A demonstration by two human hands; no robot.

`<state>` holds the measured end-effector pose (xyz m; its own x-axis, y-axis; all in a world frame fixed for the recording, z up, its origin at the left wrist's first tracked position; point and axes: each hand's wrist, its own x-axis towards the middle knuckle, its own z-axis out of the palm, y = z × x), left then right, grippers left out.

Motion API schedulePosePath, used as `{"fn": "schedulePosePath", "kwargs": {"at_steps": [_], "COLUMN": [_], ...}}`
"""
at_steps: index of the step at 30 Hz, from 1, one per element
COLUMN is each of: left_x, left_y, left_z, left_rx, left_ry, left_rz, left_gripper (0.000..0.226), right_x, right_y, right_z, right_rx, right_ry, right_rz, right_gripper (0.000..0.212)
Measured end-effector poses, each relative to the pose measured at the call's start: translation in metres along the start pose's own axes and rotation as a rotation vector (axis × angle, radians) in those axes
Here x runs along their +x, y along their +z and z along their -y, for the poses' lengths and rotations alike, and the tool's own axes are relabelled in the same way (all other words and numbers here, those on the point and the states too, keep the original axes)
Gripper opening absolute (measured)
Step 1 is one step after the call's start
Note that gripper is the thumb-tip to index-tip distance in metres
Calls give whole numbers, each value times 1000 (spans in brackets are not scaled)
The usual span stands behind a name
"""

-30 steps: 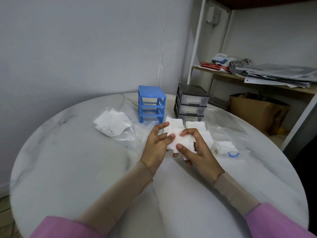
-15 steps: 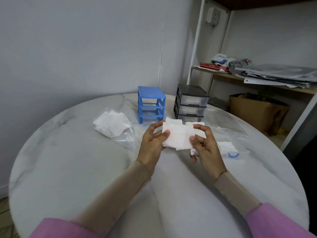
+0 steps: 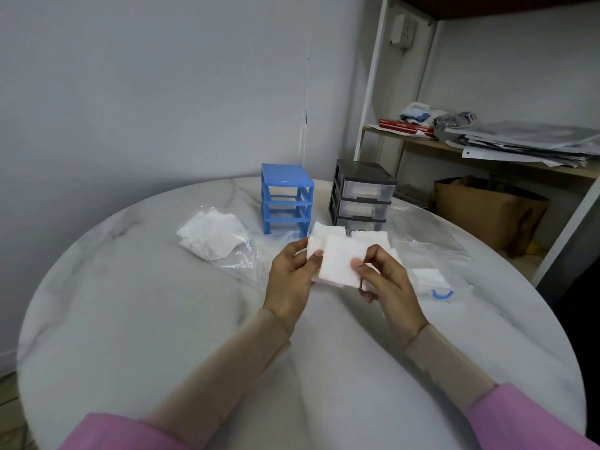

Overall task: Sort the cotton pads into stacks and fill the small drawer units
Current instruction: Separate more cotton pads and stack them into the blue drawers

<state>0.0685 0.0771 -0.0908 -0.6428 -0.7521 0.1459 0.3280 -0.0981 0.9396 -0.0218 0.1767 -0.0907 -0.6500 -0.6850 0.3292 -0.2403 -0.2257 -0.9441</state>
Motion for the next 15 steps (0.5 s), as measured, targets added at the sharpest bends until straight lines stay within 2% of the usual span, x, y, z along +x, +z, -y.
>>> {"fn": "schedulePosePath", "kwargs": {"at_steps": [5, 11, 15], "left_x": [-1, 2, 0], "left_y": [0, 2, 3], "left_z": [0, -2, -4], "left_rx": [-52, -103, -106], "left_ry": [-60, -146, -163], "left_rz": [103, 60, 93], "left_gripper": [22, 31, 20], "right_x": [4, 4, 5], "right_y": [-2, -2, -3], "right_z": [-3, -3, -5], "right_rx": [56, -44, -58], "right_ry": [68, 6, -17], "right_rz": [11, -18, -33], "right_gripper": [27, 21, 23]}}
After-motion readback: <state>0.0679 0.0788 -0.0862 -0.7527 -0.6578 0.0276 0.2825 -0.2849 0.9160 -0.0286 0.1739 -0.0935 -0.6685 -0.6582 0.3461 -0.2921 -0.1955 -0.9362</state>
